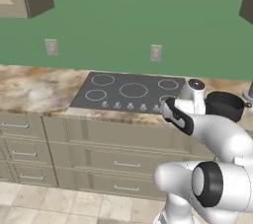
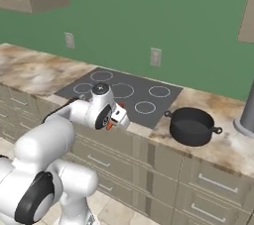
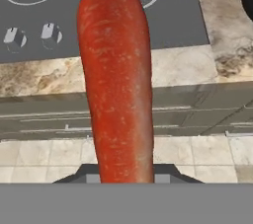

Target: Turn on the sink faucet. Then move the carrot from the counter to the sink. Turn off the sink. Move the vegetable from the sink to the pot next to the stove. Finally move the pot to the rear right burner.

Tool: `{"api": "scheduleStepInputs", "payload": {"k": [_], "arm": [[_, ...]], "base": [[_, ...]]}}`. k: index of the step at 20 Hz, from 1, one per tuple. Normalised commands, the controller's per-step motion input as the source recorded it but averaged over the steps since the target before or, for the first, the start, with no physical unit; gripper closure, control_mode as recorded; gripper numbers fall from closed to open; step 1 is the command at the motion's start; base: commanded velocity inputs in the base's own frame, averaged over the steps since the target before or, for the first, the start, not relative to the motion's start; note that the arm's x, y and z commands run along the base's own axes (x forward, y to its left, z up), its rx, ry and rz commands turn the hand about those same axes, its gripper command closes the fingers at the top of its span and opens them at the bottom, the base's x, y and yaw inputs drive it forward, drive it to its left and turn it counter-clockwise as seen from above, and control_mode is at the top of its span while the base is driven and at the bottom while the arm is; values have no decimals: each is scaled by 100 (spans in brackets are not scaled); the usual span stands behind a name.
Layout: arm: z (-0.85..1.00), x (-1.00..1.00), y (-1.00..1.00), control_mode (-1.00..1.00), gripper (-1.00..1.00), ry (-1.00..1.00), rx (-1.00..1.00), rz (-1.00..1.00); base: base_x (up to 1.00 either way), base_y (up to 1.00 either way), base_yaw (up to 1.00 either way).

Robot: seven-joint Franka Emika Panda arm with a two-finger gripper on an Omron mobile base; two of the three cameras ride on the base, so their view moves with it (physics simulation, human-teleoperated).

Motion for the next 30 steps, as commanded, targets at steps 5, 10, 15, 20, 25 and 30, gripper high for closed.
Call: {"api": "scheduleStepInputs", "payload": {"k": [5,10,15,20,25,30], "arm": [[0,0,0,100,100,0,0,0],[0,0,0,100,100,0,0,0],[0,0,0,100,100,0,0,0],[0,0,0,100,100,0,0,0],[0,0,0,100,100,0,0,0],[0,0,0,100,100,0,0,0]], "base": [[58,4,-13],[33,-30,-8],[32,-19,-8],[30,-21,-16],[24,-1,-25],[31,1,-33]]}}
